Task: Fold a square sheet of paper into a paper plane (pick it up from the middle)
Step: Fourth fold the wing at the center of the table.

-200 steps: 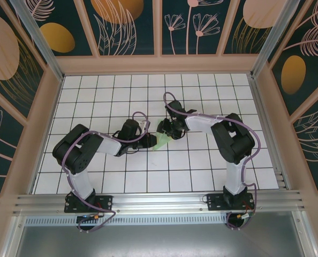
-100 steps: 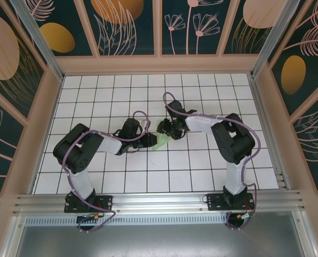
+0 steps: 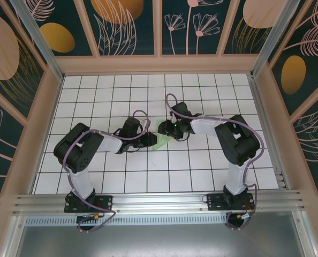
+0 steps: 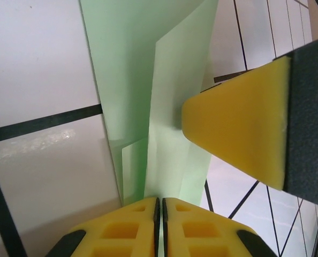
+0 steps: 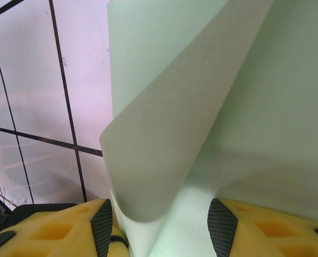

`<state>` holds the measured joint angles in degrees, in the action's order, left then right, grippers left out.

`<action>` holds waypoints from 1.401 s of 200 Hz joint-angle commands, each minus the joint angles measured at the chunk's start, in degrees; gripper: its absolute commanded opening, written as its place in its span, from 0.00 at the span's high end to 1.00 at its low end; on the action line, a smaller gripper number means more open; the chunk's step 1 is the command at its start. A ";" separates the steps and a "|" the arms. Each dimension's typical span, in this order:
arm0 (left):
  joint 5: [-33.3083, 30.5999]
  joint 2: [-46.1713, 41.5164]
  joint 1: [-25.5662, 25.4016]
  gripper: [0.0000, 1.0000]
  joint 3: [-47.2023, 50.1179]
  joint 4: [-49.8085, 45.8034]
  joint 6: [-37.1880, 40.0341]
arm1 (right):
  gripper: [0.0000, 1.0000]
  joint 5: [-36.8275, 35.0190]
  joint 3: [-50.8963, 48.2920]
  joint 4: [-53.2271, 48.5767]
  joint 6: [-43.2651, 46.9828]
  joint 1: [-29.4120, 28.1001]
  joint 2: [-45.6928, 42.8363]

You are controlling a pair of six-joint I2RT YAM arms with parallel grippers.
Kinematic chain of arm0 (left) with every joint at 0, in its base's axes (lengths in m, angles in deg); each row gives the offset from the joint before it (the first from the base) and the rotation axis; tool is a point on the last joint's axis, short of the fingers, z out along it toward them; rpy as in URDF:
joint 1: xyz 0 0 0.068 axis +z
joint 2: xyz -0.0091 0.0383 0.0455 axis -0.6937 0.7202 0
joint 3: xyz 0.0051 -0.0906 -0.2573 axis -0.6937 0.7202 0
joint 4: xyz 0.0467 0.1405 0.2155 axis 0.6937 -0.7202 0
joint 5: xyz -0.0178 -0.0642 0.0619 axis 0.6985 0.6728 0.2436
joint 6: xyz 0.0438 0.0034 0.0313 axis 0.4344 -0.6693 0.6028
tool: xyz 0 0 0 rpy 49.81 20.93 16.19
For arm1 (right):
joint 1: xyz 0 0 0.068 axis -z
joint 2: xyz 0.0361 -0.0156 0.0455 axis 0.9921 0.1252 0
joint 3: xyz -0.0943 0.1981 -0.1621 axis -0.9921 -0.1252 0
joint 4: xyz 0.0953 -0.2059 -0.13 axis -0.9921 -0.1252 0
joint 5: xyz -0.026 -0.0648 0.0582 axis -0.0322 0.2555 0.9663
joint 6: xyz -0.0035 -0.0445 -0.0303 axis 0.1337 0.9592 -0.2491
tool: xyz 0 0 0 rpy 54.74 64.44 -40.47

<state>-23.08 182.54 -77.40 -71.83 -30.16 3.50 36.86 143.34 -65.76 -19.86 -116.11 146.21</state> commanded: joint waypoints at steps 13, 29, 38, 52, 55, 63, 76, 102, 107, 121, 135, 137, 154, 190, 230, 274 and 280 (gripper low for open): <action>-3.42 3.65 -0.01 0.85 -0.20 -4.92 -0.35 | 0.50 -1.51 -4.65 -0.15 3.48 1.59 3.22; -3.60 3.73 0.01 0.85 -0.37 -5.27 -0.40 | 0.54 -0.58 -4.88 0.35 4.07 2.83 3.07; -3.62 3.74 0.04 0.85 -0.45 -5.39 -0.39 | 0.57 -0.76 -4.81 0.27 4.20 3.44 2.86; -3.67 3.74 0.08 0.85 -0.48 -5.53 -0.26 | 0.63 -0.80 -4.54 -0.22 4.34 3.64 2.99; -3.61 3.68 0.00 0.85 -0.47 -5.48 -0.25 | 0.63 -0.92 -4.48 -0.33 4.30 3.62 2.94; -3.50 3.66 0.06 0.86 -0.46 -5.46 -0.21 | 0.64 -1.47 -4.17 -0.90 4.30 3.63 3.08; -3.36 3.51 0.07 0.85 -0.47 -5.44 -0.16 | 0.64 -2.44 -3.79 -2.03 4.06 3.68 3.48; -3.02 2.85 0.03 0.86 -0.68 -5.29 0.10 | 0.65 -6.25 -2.04 -5.90 3.59 3.01 4.97; -3.02 2.71 -0.01 0.85 -0.79 -5.41 0.15 | 0.65 -6.94 -1.60 -6.67 3.51 2.77 5.31; -2.62 1.88 0.08 0.84 -0.99 -5.33 0.37 | 0.64 -8.77 -0.21 -8.71 3.33 2.28 6.68; -2.12 -0.03 0.25 0.82 -1.06 -4.55 0.24 | 0.63 -10.02 0.83 -10.39 3.03 2.27 8.00; -2.17 -0.33 0.27 0.81 -1.07 -4.51 0.20 | 0.63 -10.22 1.01 -10.55 2.95 2.23 8.20; -2.59 -3.32 0.65 0.78 -1.25 -4.12 -0.02 | 0.61 -11.54 2.27 -12.22 2.63 1.05 9.84; -5.52 -6.96 1.79 0.77 -0.25 -3.72 -0.60 | 0.56 -13.57 3.62 -14.16 2.19 -0.06 12.29; -3.75 -6.82 2.03 0.78 0.68 -0.68 -1.55 | 0.50 -15.21 4.37 -15.43 1.78 -0.93 13.56; 0.31 -5.99 2.06 0.79 1.20 3.24 -2.19 | 0.48 -16.17 5.43 -17.09 0.33 -1.37 15.05; 1.10 -5.92 2.06 0.79 1.29 3.81 -2.29 | 0.48 -16.32 5.47 -17.24 -0.03 -1.41 15.26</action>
<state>-25.47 176.31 -75.52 -71.50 -30.95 2.16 31.59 152.65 -77.63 -19.08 -117.66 151.46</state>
